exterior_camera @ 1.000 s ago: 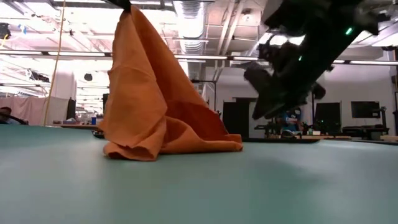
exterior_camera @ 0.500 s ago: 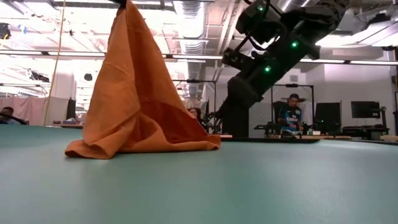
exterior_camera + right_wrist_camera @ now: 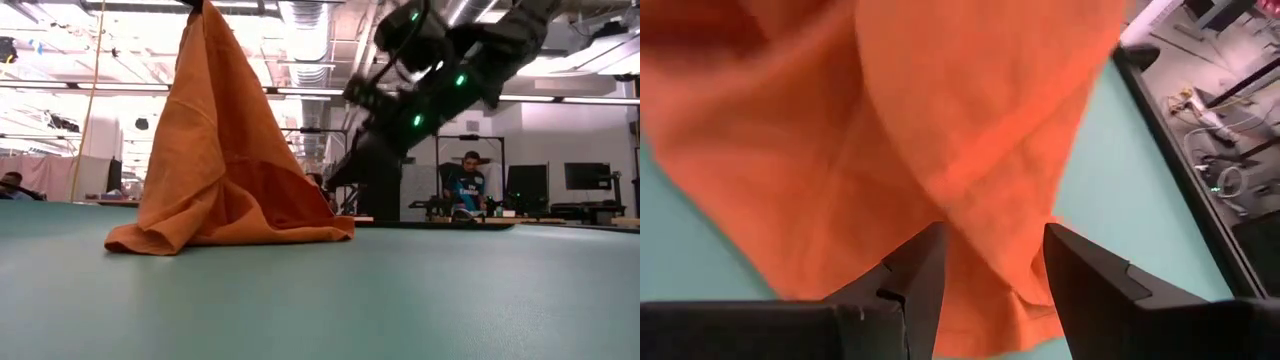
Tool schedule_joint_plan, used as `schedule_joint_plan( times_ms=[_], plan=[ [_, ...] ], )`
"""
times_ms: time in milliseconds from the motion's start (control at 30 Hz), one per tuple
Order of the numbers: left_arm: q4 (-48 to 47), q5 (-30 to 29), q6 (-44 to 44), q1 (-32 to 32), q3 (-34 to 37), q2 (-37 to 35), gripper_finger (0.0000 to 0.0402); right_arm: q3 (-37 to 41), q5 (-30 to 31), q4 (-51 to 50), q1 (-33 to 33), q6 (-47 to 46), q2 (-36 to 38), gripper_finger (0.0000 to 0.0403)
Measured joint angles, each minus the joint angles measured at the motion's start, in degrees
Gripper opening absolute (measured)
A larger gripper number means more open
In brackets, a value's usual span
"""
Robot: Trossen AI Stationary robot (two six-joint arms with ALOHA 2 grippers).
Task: Roll towel
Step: Roll the orange towel
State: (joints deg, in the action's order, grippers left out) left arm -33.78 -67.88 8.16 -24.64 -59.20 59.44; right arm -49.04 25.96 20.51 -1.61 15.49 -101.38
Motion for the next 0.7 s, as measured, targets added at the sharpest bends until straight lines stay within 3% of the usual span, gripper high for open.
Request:
schedule_joint_plan(
  times_ms=[100, 200, 367, 467, 567, 700],
  plan=[
    [0.0, 0.0, 0.0, 0.0, 0.0, 0.0, 0.0000, -2.0, 6.1, 0.0, -0.4, 2.3, -4.2, 0.0191],
    [0.0, 0.0, -0.1, 0.0, 0.0, 0.0, 0.0000, -4.2, 7.4, 1.4, -0.7, 4.0, -7.2, 0.0191],
    [0.1, 0.0, -0.1, 0.0, 0.0, 0.0, 0.0000, -7.3, 15.1, 1.0, -0.5, 4.1, -11.3, 0.0183],
    [0.0, 0.1, -0.3, 0.0, 0.0, 0.0, 0.0000, -8.6, 16.7, 0.8, -0.5, 4.1, -11.4, 0.0134],
    [-0.4, 0.6, -0.3, 0.0, 0.0, 0.0, 0.0000, -9.1, 16.9, 0.6, -1.3, 4.4, -10.5, 0.0036],
    [-2.3, 4.3, 0.5, 0.1, 0.0, 0.0, 0.0000, -9.5, 17.6, -1.6, -2.8, 2.9, -7.3, 0.0010]
  ],
)
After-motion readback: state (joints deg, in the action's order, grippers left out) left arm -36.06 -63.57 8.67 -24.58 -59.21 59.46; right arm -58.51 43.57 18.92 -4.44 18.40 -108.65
